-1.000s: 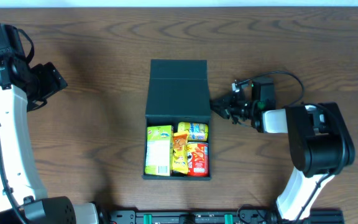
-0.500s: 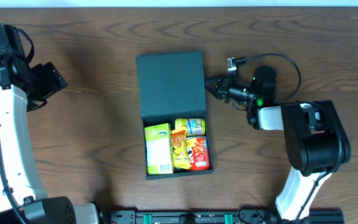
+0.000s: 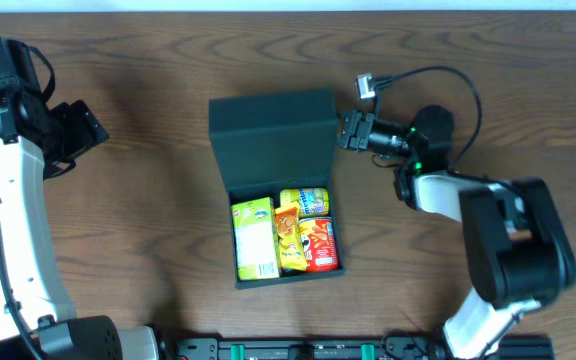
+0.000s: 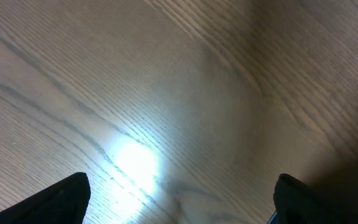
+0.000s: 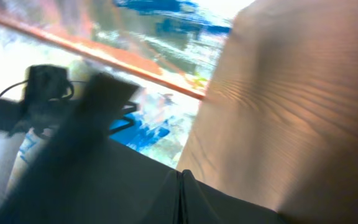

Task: Pack container

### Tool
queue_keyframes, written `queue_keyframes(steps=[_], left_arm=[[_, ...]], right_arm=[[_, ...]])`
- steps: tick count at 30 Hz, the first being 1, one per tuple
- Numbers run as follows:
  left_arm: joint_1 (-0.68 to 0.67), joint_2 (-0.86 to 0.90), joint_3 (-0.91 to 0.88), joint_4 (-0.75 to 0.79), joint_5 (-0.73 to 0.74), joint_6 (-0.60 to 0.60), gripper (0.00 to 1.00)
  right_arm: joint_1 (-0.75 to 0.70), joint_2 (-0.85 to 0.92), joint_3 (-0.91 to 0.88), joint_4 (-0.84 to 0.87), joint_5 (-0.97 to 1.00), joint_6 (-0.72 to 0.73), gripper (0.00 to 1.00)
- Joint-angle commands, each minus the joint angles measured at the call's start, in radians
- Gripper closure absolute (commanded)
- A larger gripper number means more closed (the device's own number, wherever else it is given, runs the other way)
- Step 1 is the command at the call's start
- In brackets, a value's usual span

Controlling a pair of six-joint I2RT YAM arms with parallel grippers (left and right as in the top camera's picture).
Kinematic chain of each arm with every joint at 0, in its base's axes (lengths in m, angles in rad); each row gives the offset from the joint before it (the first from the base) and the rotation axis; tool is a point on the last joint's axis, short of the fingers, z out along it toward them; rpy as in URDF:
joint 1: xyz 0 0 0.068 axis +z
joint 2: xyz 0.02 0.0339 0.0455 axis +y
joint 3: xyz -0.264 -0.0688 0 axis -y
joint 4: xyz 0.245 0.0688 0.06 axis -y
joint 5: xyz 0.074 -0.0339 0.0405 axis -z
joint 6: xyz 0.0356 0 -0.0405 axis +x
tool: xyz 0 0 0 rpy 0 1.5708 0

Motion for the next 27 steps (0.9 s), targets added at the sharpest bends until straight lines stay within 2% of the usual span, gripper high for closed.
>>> queue_keyframes(steps=[1, 9, 13, 15, 18, 22, 27], left_arm=[[0.003, 0.000, -0.002, -0.003, 0.000, -0.001, 0.05], [0.003, 0.000, -0.002, -0.003, 0.000, -0.001, 0.05], [0.003, 0.000, -0.002, -0.003, 0.000, -0.001, 0.05], [0.003, 0.000, -0.002, -0.003, 0.000, -0.001, 0.05], [0.003, 0.000, -0.002, -0.003, 0.000, -0.001, 0.05], [0.003, 0.000, -0.002, -0.003, 0.000, -0.001, 0.05], [0.003, 0.000, -0.002, -0.003, 0.000, -0.001, 0.05]], right_arm=[[0.011, -0.126, 0.013, 0.008, -0.048, 0.006, 0.98], [0.011, -0.451, 0.013, -0.068, -0.058, -0.006, 0.98], [0.011, -0.609, 0.013, -0.200, -0.067, -0.082, 0.98], [0.011, -0.672, 0.013, -0.357, -0.077, -0.188, 0.98], [0.011, -0.761, 0.013, -0.811, -0.027, -0.471, 0.98], [0.016, -0.816, 0.013, -1.345, 0.188, -0.761, 0.98], [0.073, -0.824, 0.013, -1.669, 0.334, -0.950, 0.98]])
